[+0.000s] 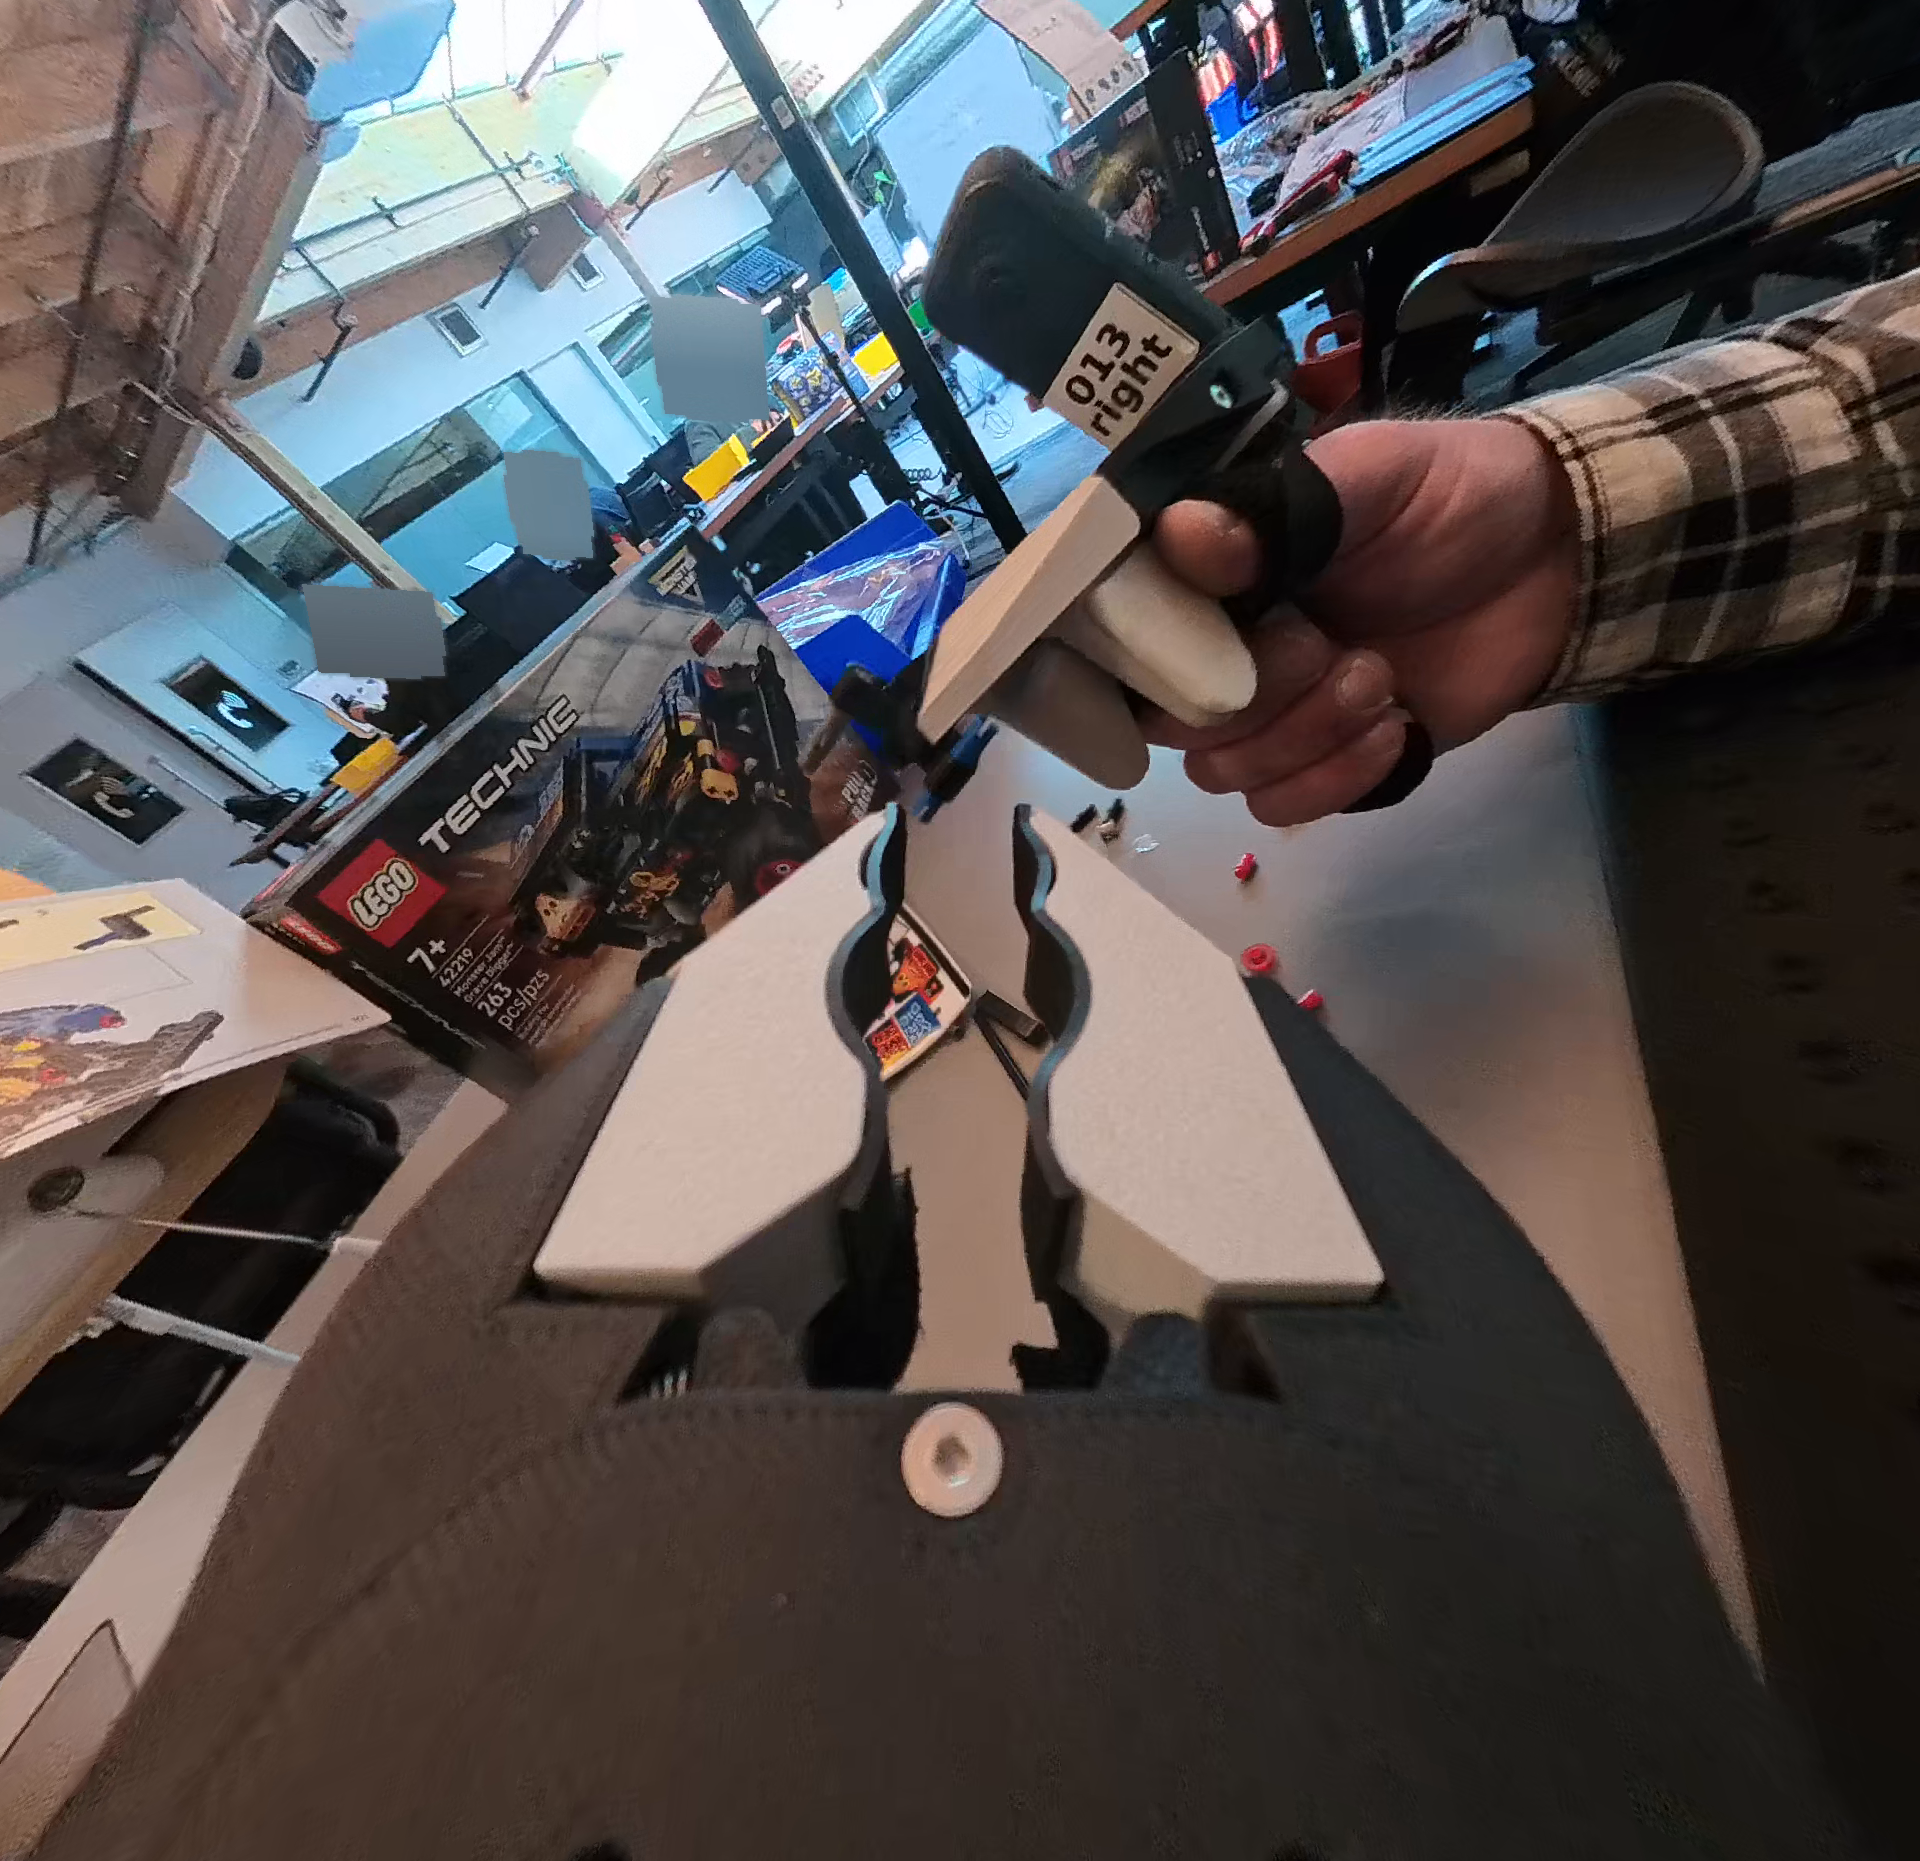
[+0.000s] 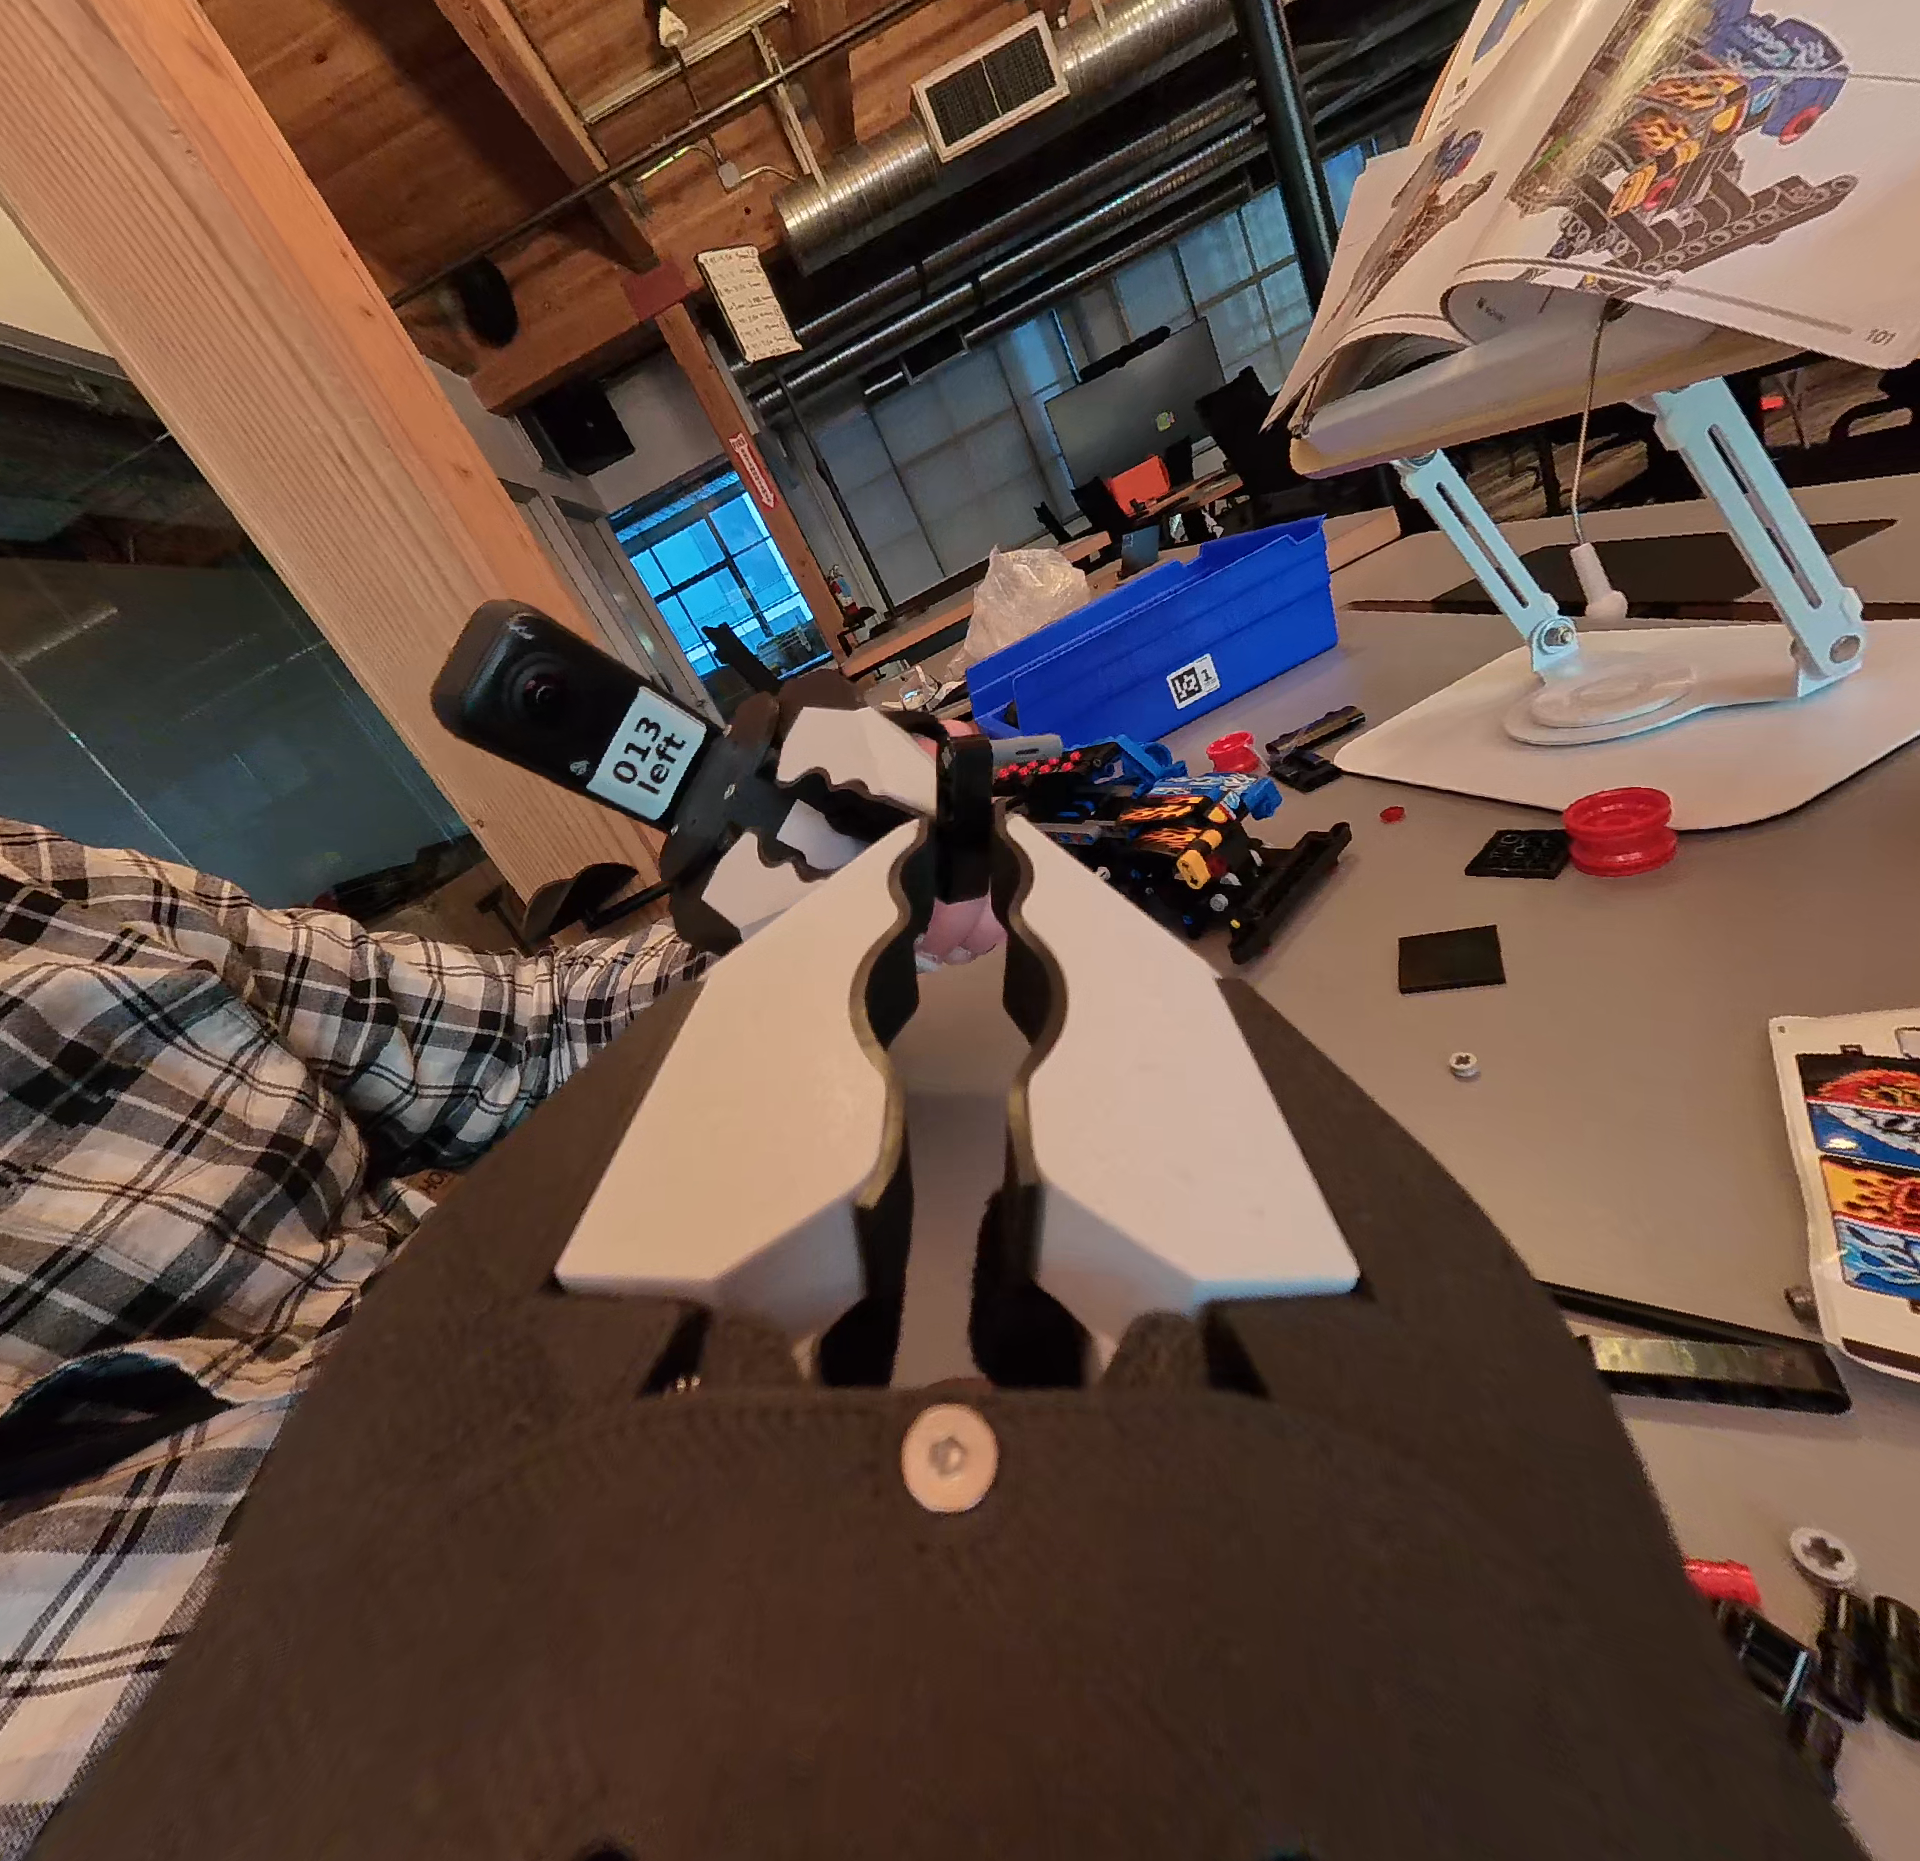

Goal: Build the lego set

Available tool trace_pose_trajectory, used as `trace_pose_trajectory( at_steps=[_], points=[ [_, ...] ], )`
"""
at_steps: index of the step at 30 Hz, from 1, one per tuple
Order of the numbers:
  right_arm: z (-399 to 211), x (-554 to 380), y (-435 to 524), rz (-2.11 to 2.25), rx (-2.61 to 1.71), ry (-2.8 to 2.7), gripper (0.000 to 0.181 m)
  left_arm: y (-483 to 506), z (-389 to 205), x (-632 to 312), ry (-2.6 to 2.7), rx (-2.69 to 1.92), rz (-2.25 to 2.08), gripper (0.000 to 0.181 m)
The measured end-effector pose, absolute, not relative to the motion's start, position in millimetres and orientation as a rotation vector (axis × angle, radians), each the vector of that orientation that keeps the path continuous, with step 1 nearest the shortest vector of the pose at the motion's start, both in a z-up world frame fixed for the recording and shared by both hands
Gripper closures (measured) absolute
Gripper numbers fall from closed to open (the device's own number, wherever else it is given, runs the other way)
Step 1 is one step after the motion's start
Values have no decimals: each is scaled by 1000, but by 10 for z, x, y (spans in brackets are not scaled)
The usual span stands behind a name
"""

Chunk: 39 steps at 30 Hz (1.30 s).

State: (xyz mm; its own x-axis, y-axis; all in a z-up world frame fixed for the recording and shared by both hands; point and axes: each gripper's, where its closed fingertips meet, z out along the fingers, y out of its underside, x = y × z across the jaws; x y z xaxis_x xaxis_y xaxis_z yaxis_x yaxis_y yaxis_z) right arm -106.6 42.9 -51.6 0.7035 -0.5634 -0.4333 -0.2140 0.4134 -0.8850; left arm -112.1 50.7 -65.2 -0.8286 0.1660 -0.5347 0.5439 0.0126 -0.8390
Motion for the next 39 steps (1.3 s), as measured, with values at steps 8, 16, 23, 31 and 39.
trace_pose_trajectory(
  at_steps=[8, 16, 23, 31, 39],
  points=[
    [-525, -1060, 436, -272, -1168, 799, 173, 491, -649, -1157, 1948, 757, -1827, 162],
    [-590, -1055, 514, -322, -1251, 795, 173, 480, -697, -1133, 1939, 767, -1766, 173],
    [-598, -1061, 519, -336, -1269, 788, 172, 495, -703, -1134, 1956, 787, -1768, 173],
    [-615, -1084, 556, -331, -1293, 767, 173, 530, -730, -1148, 1997, 832, -1769, 173],
    [-557, -1047, 414, -379, -1245, 777, 173, 494, -753, -957, 2015, 742, -1690, 167]
  ],
)
